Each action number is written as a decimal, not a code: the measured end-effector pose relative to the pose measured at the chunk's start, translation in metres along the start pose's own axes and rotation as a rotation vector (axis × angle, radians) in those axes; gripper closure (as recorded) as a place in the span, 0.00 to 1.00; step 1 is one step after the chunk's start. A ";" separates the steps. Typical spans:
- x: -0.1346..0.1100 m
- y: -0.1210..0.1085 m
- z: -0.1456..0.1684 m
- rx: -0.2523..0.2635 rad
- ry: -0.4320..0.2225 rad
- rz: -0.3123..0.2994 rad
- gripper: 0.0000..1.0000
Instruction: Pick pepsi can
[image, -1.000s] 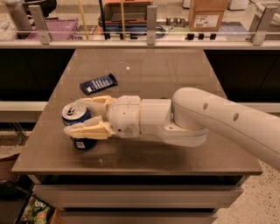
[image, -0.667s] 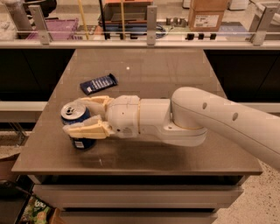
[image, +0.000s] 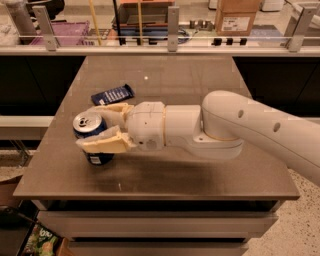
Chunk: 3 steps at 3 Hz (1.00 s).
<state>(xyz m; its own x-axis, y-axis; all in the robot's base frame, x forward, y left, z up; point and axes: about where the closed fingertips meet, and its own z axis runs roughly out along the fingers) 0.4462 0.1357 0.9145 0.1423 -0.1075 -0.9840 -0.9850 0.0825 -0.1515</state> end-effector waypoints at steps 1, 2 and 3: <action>-0.018 -0.015 -0.018 -0.007 0.018 -0.084 1.00; -0.033 -0.031 -0.032 -0.024 0.030 -0.153 1.00; -0.044 -0.041 -0.041 -0.040 0.021 -0.216 1.00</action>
Offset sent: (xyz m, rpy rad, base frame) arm 0.0426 -0.0531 0.0584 -0.0703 -0.2182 0.0518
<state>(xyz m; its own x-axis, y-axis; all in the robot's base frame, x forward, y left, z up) 0.4762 0.0960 0.9675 0.3490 -0.1392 -0.9267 -0.9350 0.0157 -0.3544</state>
